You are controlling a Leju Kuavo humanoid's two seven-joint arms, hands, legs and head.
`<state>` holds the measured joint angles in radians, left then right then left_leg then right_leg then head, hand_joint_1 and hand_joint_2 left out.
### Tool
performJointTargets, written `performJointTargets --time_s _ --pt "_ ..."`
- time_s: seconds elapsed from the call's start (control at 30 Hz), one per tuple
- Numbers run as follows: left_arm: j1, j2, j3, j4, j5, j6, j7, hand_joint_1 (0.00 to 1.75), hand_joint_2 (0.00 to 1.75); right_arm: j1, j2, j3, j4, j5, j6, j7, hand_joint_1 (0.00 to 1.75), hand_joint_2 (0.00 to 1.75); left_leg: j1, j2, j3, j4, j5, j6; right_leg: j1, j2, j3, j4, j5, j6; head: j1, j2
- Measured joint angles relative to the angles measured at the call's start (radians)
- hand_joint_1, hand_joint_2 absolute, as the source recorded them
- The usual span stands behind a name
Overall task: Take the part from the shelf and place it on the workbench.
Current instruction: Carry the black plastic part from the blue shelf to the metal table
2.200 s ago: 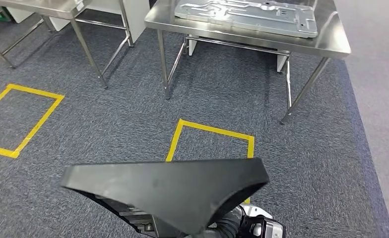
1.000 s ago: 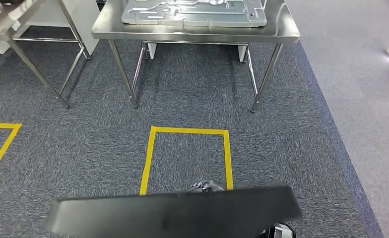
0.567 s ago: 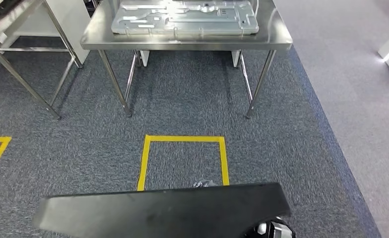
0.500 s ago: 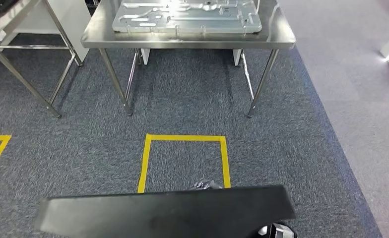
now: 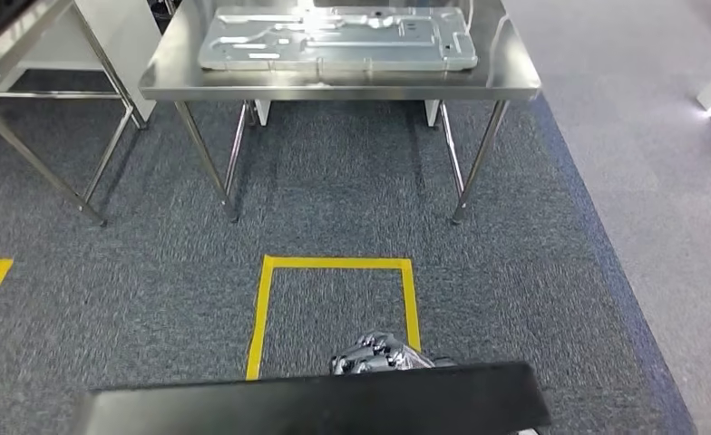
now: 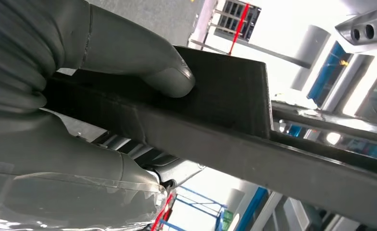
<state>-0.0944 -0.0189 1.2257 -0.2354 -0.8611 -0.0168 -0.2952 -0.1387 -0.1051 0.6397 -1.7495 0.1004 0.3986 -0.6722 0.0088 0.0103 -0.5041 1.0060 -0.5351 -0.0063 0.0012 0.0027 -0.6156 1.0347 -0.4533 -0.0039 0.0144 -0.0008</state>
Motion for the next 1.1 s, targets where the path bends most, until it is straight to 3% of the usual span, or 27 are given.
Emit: performJointTargets --time_s 0.07,0.1,0.17,0.2,0.23,0.27,0.3,0.37,0.4,0.53,0.6,0.7,0.73,0.77,0.8,0.87,0.93,1.03,1.1 --pt "-0.002 0.0 0.0 0.0 0.0 0.0 -0.001 0.0 1.75 0.002 0.0 0.0 -0.001 0.0 -0.001 0.0 1.75 1.75 0.0 0.001 0.003 0.024 -0.014 -0.008 -0.004 0.003 0.024 -0.017 -0.006 -0.012 -0.002 0.0" --pt "-0.003 0.0 0.0 0.0 0.0 0.0 -0.001 0.0 1.75 0.002 0.0 0.0 -0.001 0.0 -0.001 0.0 1.75 1.75 0.0 0.0 -0.016 0.068 -0.029 -0.01 -0.006 0.003 0.039 -0.024 -0.011 -0.018 -0.004 0.0" --pt "-0.001 -0.001 0.0 0.0 0.001 0.0 -0.001 0.0 1.75 0.002 0.0 0.0 0.0 0.001 0.001 0.0 1.75 1.75 0.002 -0.001 -0.101 0.204 -0.065 -0.012 -0.001 0.003 0.062 -0.028 -0.026 -0.027 -0.005 0.0" --pt "0.002 -0.001 0.0 0.0 0.001 0.0 -0.001 0.0 1.75 0.003 0.0 0.0 0.001 0.001 0.001 0.0 1.75 1.75 0.002 -0.001 -0.148 0.263 -0.073 -0.013 0.001 0.004 0.072 -0.028 -0.035 -0.029 -0.005 0.0" --pt "0.004 -0.001 0.0 0.0 0.001 0.0 0.0 0.0 1.75 0.004 0.0 0.0 0.002 0.001 0.001 0.0 1.75 1.75 0.002 -0.002 -0.183 0.291 -0.062 -0.013 0.003 0.006 0.083 -0.028 -0.045 -0.03 -0.006 0.0" --pt "0.007 -0.001 0.0 0.0 0.001 0.0 0.0 0.0 1.75 0.004 0.0 0.0 0.002 0.001 0.001 0.0 1.75 1.75 0.002 -0.002 -0.199 0.282 -0.03 -0.011 0.005 0.008 0.096 -0.028 -0.056 -0.03 -0.006 0.0" --pt "0.008 -0.001 0.0 0.0 0.001 0.0 0.0 0.0 1.75 0.004 0.0 0.0 0.002 0.001 0.001 0.0 1.75 1.75 0.002 -0.002 -0.196 0.235 0.019 -0.008 0.007 0.01 0.112 -0.028 -0.068 -0.03 -0.006 0.0" --pt "0.008 -0.001 0.0 0.0 0.001 0.0 0.0 0.0 1.75 0.004 0.0 0.0 0.003 0.001 0.001 0.0 1.75 1.75 -0.003 -0.002 -0.164 0.114 0.105 0.002 0.01 0.011 0.14 -0.028 -0.093 -0.026 -0.004 0.0" --pt "0.007 -0.001 0.0 0.0 0.001 0.0 0.0 0.0 1.75 0.003 0.0 0.0 0.004 0.001 0.002 0.0 1.75 1.75 -0.007 -0.002 -0.147 0.072 0.119 0.008 0.01 0.013 0.149 -0.029 -0.103 -0.021 -0.004 0.0" --pt "0.005 0.0 0.0 0.0 0.0 0.0 -0.003 0.0 1.75 0.001 0.0 0.0 0.007 0.002 0.004 -0.001 1.75 1.75 -0.014 -0.005 -0.104 0.021 0.095 0.033 0.004 0.012 0.162 -0.005 -0.103 0.002 -0.003 0.0" --pt "0.004 0.001 0.0 0.0 0.0 -0.001 -0.003 0.0 1.75 -0.003 0.0 0.0 0.008 0.002 0.008 -0.001 1.75 1.75 -0.008 -0.007 -0.079 0.008 0.085 0.042 0.002 0.01 0.122 0.069 -0.104 0.012 -0.001 0.0" --pt "0.003 0.002 0.0 0.0 0.0 -0.001 -0.004 0.0 1.75 -0.005 0.0 0.0 0.013 0.001 0.017 -0.002 1.75 1.75 -0.003 -0.008 -0.048 0.001 0.065 0.045 -0.009 0.008 -0.009 0.227 -0.162 0.03 0.002 0.0" --pt "0.004 0.002 0.0 0.0 0.0 -0.001 -0.004 0.0 1.75 -0.005 0.0 0.0 0.016 0.001 0.018 -0.002 1.75 1.75 -0.002 -0.008 -0.038 0.0 0.056 0.043 -0.013 0.008 -0.044 0.249 -0.178 0.035 0.001 0.0" --pt "0.004 0.002 0.0 0.0 0.0 -0.001 -0.003 0.0 1.75 -0.004 -0.001 0.0 0.018 0.001 0.018 -0.001 1.75 1.75 0.0 -0.009 -0.025 0.0 0.046 0.04 -0.016 0.006 -0.064 0.243 -0.176 0.039 0.002 0.0" --pt "0.005 0.002 0.0 0.0 0.0 -0.001 -0.003 0.0 1.75 -0.004 -0.001 0.0 0.019 0.001 0.018 -0.001 1.75 1.75 0.003 -0.01 -0.011 0.0 0.036 0.036 -0.019 0.005 -0.068 0.207 -0.151 0.04 0.002 0.0" --pt "0.005 0.001 0.0 0.0 0.0 0.0 -0.003 0.0 1.75 -0.004 -0.001 0.0 0.022 0.001 0.018 -0.002 1.75 1.75 0.007 -0.01 0.017 0.001 0.015 0.026 -0.021 -0.003 -0.048 0.088 -0.044 0.039 0.002 0.0" --pt "0.003 0.001 0.0 0.0 0.0 0.002 -0.002 0.0 1.75 -0.004 -0.001 0.0 0.024 0.0 0.018 -0.002 1.75 1.75 0.007 -0.01 0.034 -0.004 -0.004 0.012 -0.018 -0.012 -0.03 0.011 0.023 0.027 0.002 0.0" --pt "0.003 0.001 0.0 0.0 -0.001 0.004 -0.001 0.0 1.75 -0.004 -0.001 0.0 0.027 0.0 0.017 -0.004 1.75 1.75 0.006 -0.008 0.054 -0.003 -0.008 -0.01 -0.015 -0.007 -0.013 -0.007 0.025 0.001 0.001 0.0" --pt "0.001 0.001 0.0 0.0 -0.001 0.004 -0.001 0.0 1.75 -0.004 -0.001 0.0 0.027 -0.001 0.017 -0.006 1.75 1.75 0.01 -0.007 0.039 0.048 -0.022 -0.017 -0.014 -0.004 0.007 -0.012 0.02 -0.014 -0.001 0.0"
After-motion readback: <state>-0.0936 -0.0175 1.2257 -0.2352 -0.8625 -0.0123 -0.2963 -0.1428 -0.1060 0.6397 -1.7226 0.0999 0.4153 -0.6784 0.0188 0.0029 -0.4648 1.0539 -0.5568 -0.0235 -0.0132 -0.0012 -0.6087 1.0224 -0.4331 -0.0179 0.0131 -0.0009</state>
